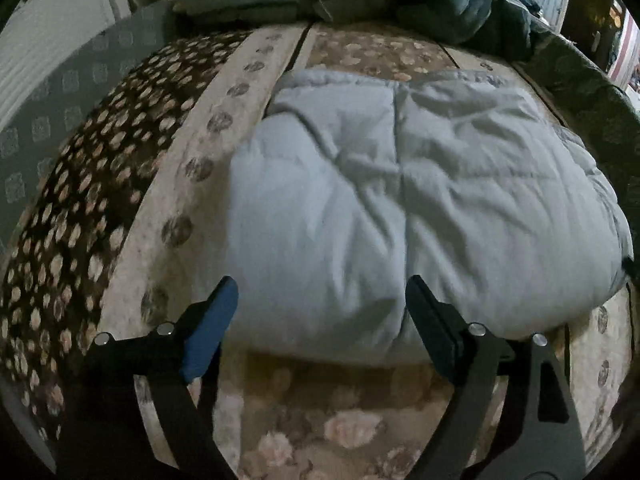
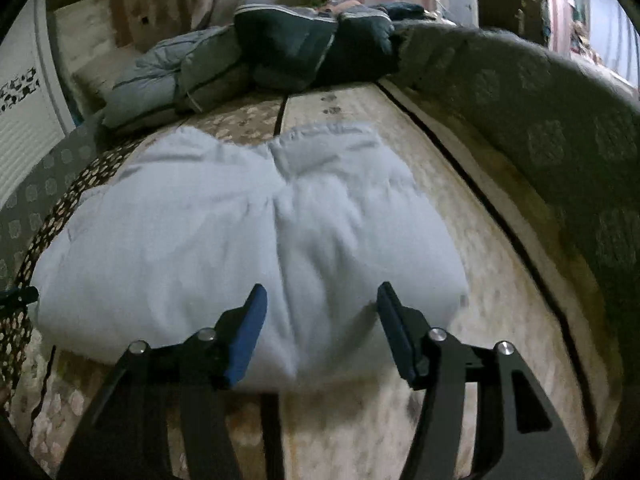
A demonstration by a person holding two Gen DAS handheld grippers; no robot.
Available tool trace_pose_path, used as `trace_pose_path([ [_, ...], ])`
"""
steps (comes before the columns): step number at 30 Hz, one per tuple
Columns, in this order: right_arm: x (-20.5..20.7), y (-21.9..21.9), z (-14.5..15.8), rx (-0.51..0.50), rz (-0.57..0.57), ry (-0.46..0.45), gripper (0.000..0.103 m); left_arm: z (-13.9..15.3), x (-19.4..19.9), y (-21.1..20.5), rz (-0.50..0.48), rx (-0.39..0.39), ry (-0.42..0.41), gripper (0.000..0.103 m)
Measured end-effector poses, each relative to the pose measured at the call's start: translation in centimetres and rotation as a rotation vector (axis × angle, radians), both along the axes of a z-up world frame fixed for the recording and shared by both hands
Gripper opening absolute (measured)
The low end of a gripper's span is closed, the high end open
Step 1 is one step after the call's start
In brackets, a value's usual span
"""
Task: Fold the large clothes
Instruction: 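Open both tools and withdraw them from the folded jacket, then grasp the jacket bundle edge with the right tool while the left tool grasps beside it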
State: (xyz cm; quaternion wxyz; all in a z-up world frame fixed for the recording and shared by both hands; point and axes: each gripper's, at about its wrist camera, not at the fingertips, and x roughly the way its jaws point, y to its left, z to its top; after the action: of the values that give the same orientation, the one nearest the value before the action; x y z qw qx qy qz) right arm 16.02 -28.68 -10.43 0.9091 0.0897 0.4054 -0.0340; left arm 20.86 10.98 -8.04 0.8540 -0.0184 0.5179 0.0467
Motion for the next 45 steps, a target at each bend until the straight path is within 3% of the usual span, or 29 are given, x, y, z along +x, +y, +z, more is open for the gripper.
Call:
trace_pose_path([
  [2,-1.6,0.3,-0.5,0.022,-0.020,0.007,0.064,-0.1,-1.4,0.5,0.018,0.007,-0.008,0.095],
  [6,-2.4,1.2,-1.4,-0.027,0.021,0.056,0.065,-0.1,-4.0,2.0,0.044,-0.032,-0.009,0.096],
  [11,-1.7,1.5,-0.3,-0.016,0.039,0.043,0.080,-0.4,-4.6,3.0,0.056,-0.008,0.003,0.099],
  [14,-1.8,1.2,-0.1,-0.072,0.053,0.043,0.086,-0.7,-5.1,3.7,0.068,-0.019,0.006,0.100],
  [16,-1.5,0.6,-0.1,-0.097,0.040,0.047,0.087,-0.9,-5.5,4.5,0.084,-0.024,0.004,0.100],
  [22,-2.3,-2.4,0.0,-0.017,-0.034,0.040,0.087,-0.8,-5.8,6.7,0.145,-0.068,-0.001,0.100],
  [26,-1.6,-2.9,-0.3,-0.054,-0.028,0.063,0.087,-0.1,-6.6,7.5,0.147,-0.070,-0.031,0.100],
  [32,-0.4,-4.2,0.1,0.000,-0.048,0.055,0.088,-0.8,-5.1,7.4,0.133,-0.093,-0.022,0.100],
  [38,0.3,-4.1,-0.8,-0.126,-0.046,0.101,0.088,-0.8,-2.6,6.6,0.092,-0.100,-0.042,0.100],
  [45,0.2,-4.7,-1.3,-0.093,-0.048,0.103,0.088,-1.8,-0.2,6.3,0.056,-0.121,-0.037,0.100],
])
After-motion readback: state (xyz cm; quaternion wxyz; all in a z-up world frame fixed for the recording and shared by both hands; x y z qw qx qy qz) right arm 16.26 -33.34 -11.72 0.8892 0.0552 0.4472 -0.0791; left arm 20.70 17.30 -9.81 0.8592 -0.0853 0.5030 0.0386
